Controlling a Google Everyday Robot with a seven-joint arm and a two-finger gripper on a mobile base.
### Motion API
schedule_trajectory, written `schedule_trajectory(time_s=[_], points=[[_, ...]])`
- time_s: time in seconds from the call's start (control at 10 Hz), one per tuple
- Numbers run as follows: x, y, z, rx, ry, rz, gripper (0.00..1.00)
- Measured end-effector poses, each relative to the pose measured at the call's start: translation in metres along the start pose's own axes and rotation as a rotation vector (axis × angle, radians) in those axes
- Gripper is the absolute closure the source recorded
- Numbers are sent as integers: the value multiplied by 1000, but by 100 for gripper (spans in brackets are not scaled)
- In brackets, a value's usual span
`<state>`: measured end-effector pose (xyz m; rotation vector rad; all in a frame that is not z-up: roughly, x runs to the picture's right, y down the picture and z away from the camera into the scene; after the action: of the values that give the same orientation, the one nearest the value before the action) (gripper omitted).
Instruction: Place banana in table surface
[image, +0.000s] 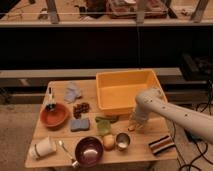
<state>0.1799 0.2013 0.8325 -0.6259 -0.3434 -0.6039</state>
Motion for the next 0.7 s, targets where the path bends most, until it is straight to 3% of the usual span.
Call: schedule_trajectory(time_s=[0.2,0.7], points=[[1,7,-24,12,16,5,83],[-4,27,-142,84,67,-7,83]])
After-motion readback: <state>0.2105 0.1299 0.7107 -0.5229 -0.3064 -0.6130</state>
